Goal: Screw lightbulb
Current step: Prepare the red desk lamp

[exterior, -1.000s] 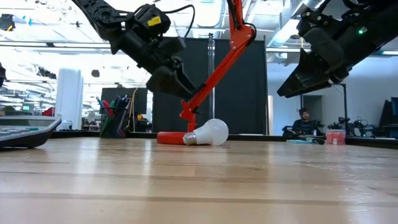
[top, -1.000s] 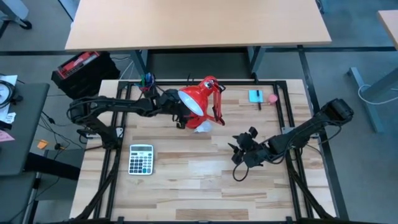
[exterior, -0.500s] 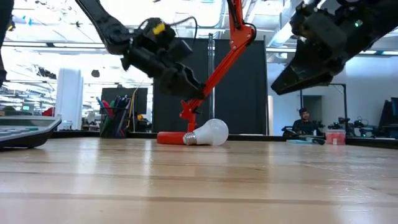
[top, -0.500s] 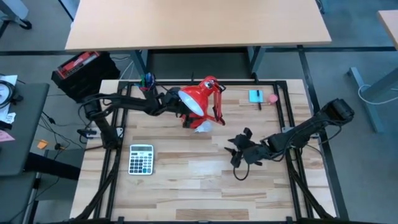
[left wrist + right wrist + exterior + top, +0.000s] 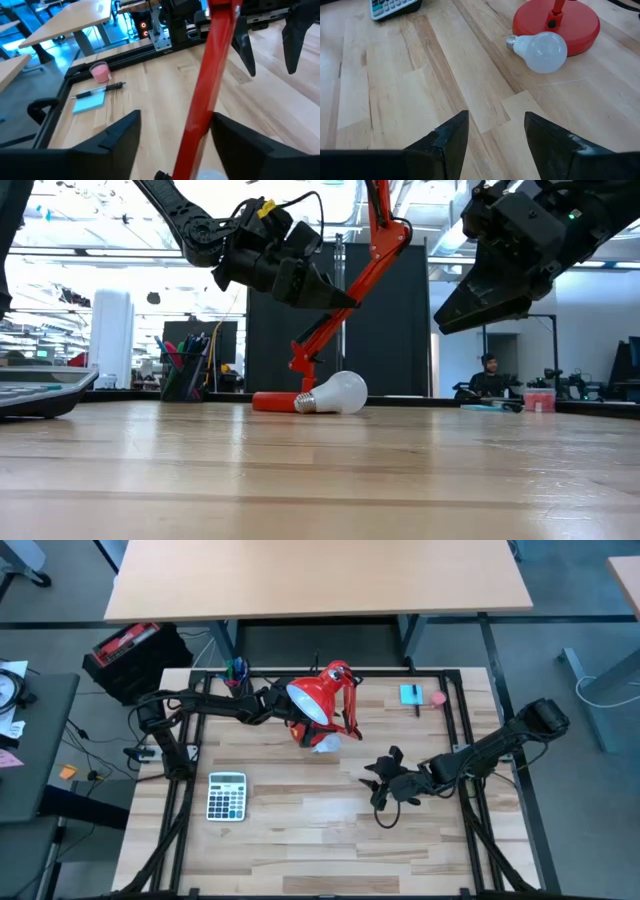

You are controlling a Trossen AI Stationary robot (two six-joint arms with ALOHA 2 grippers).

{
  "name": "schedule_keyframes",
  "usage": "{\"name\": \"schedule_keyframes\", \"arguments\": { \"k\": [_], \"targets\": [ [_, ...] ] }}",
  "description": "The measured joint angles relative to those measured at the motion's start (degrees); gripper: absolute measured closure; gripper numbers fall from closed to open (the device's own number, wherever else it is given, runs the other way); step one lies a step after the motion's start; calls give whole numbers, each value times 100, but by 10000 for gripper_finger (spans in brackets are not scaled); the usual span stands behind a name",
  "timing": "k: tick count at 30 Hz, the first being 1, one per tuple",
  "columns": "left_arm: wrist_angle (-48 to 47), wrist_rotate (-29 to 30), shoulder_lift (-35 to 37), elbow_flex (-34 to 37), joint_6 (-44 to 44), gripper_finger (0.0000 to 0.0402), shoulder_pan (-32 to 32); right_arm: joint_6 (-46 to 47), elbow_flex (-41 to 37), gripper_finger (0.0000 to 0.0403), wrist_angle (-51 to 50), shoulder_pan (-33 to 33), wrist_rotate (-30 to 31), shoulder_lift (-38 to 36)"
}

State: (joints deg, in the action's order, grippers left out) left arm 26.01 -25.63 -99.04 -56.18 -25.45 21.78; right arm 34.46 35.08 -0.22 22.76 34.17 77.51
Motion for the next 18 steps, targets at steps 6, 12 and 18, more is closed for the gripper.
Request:
{"name": "schedule_keyframes", "arguments": {
  "k": [6,12,18],
  "targets": [
    [-316,14,0,-2,-43,258,2,0,0,206,4,7,0,1],
    [-523,230,17,-17,25,324,2,2,-1,232,-27,7,-133,-1],
    [-497,867,30,-22,616,362,-56,2,1,256,-97,7,-136,1]
  ]
}}
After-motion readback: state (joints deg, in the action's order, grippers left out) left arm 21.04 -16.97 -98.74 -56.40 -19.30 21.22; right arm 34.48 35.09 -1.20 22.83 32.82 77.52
